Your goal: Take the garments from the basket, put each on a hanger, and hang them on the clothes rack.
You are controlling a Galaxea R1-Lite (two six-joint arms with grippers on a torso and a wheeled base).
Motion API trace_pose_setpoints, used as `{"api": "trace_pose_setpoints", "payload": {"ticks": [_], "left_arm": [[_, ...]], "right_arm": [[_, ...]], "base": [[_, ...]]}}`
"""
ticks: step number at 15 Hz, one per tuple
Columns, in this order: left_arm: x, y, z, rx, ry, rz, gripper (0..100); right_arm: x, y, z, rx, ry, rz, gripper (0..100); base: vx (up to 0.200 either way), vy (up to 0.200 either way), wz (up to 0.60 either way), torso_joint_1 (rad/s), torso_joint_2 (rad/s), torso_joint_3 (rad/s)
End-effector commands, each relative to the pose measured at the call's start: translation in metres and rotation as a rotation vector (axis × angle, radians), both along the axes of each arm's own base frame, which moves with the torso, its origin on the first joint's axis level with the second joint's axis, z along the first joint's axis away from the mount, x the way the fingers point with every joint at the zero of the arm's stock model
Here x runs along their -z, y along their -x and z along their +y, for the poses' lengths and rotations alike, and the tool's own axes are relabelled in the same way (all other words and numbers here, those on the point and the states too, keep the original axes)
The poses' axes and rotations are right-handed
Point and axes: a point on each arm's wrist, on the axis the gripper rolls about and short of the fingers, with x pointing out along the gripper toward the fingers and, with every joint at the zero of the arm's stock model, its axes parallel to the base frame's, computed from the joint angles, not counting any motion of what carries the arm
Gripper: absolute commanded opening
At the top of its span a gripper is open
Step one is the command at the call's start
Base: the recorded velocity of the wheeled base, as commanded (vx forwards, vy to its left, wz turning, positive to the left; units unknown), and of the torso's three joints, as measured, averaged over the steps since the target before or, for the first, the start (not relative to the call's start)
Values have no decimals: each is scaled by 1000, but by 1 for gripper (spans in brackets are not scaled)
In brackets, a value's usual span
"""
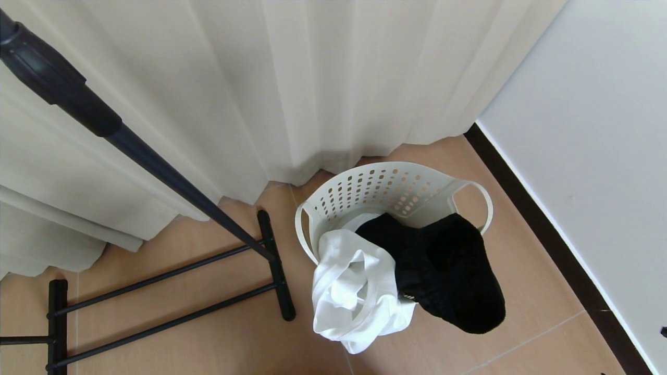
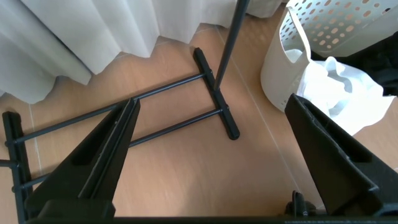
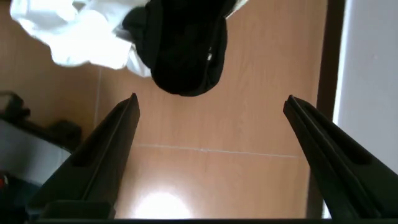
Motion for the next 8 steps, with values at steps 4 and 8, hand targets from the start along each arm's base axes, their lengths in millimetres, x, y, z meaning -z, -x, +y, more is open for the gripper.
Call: {"api": "trace_pose_setpoints", "payload": {"ticks": [4,8], "left_arm": [[0,0,0,0,0,2,100],[0,0,0,-1,0,1,100]], "right_arm": [[-29,-120,36,-276,503,186,100],[-30,-178,64,-297,714,213,100]], "base": [[0,0,0,0,0,0],[0,0,0,0,0,0]]}}
